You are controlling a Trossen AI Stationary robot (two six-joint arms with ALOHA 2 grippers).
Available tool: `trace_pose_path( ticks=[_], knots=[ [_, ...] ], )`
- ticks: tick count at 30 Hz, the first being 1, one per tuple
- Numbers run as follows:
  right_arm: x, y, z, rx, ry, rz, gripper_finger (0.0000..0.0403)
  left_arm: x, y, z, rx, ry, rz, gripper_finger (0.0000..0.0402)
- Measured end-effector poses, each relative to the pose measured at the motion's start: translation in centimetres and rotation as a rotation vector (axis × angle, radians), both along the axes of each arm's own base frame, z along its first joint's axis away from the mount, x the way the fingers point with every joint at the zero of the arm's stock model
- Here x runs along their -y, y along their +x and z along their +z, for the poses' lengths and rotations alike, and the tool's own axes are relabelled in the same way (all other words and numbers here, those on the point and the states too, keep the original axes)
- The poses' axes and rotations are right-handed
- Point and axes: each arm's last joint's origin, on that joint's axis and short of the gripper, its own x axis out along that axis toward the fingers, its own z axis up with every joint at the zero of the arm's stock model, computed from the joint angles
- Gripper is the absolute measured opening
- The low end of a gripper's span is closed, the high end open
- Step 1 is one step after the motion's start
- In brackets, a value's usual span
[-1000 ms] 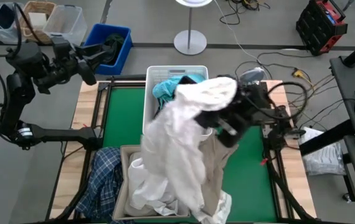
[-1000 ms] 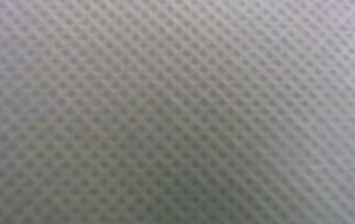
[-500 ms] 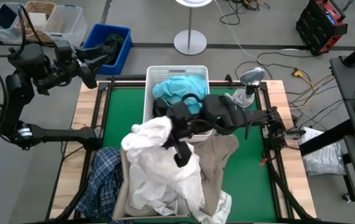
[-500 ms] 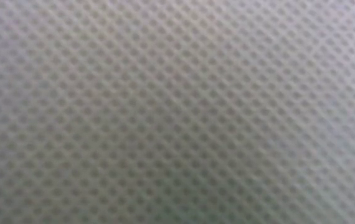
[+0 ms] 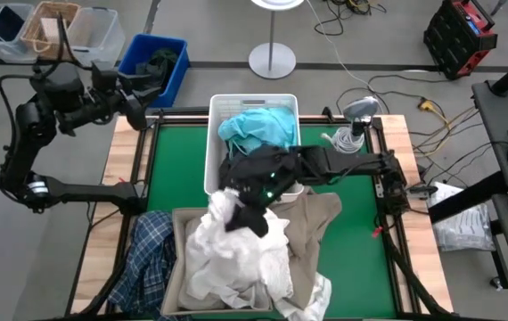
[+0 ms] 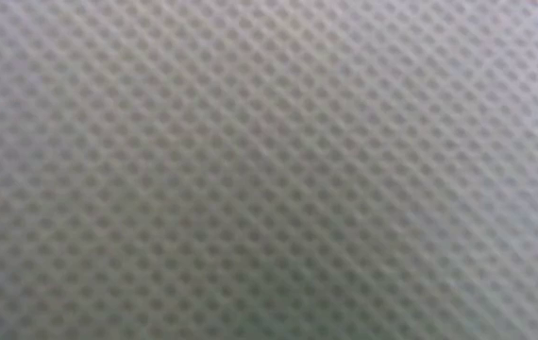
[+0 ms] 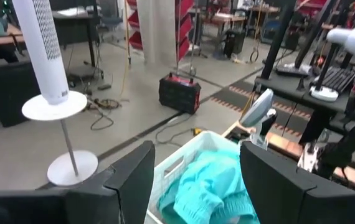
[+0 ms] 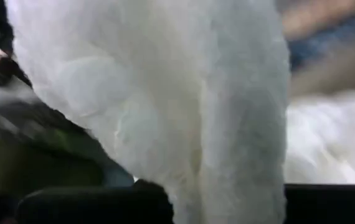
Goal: Sort clothes
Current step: Put the white dress into the brown laundry organizer
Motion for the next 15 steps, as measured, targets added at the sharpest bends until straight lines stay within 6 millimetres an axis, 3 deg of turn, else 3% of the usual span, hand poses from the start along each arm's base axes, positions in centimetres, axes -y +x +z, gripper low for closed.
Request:
trace_pose_path(
  ticks=[6, 10, 15],
  knots=[
    [0.2, -0.5, -2.6, -0.155, -0.2, -0.01, 0.0017, -0.2, 0.4, -0.7, -0.059, -0.036, 0.001, 0.0213],
    [-0.1, 0.3, -3.6, -0.096, -0.377, -0.01, 0.0022, -0.2, 0.4, -0.9, -0.067, -0.076, 0.007, 0.0213],
    [-1.6, 1.5, -4.9, -0.03, -0.494, 0.039, 0.0082, 0.0, 0.2, -1.0, -0.047, -0.109, -0.01, 0.0213]
  ],
)
